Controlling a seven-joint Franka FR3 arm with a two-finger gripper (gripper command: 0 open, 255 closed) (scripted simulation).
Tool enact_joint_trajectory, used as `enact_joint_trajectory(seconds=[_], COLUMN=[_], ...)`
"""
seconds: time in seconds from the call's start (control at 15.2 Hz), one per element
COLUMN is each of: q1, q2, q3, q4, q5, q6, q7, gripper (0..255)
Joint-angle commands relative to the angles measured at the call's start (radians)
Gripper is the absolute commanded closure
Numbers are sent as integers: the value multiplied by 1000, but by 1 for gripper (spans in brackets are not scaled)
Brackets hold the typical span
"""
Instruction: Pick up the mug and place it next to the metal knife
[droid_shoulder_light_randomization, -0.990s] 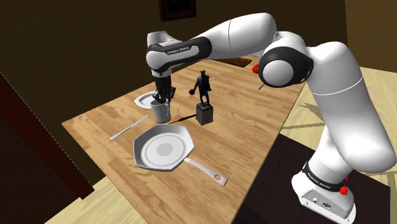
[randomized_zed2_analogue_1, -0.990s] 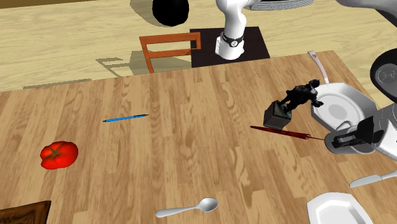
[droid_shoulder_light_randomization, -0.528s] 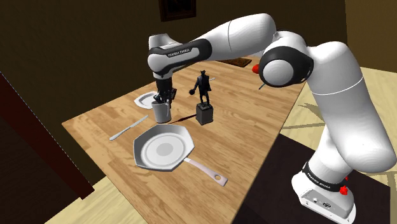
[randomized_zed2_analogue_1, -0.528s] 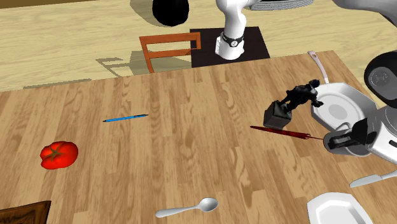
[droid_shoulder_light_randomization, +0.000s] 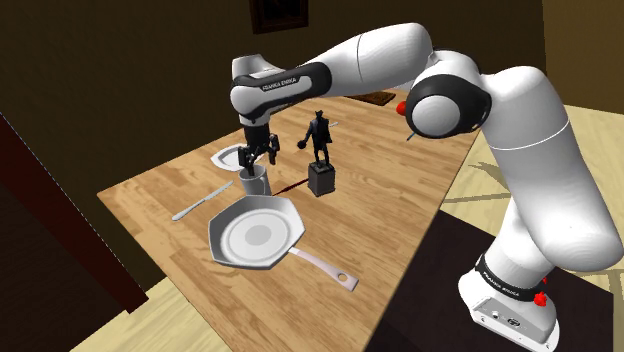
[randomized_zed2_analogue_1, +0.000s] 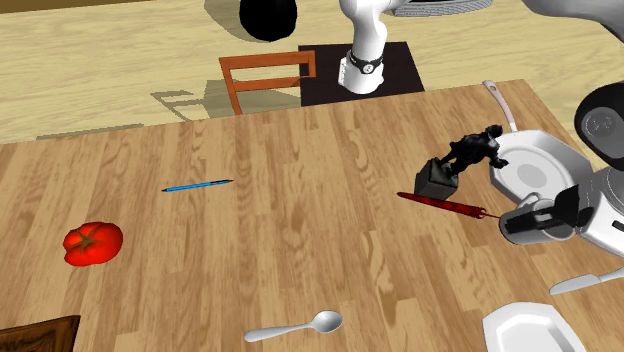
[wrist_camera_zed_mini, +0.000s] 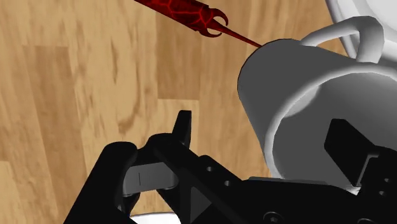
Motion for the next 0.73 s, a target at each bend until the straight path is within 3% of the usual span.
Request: enact_joint_trajectory(seconds=[0.0, 0.13, 0.66], q1=[-2, -8, -8], q2=[-5, -6, -6], q3=[-1, -2, -2], q4=[44, 103, 103], q5=[-3, -5, -5], q6=[-49, -108, -108], q7=[6, 10, 10], gripper=[0, 0, 0])
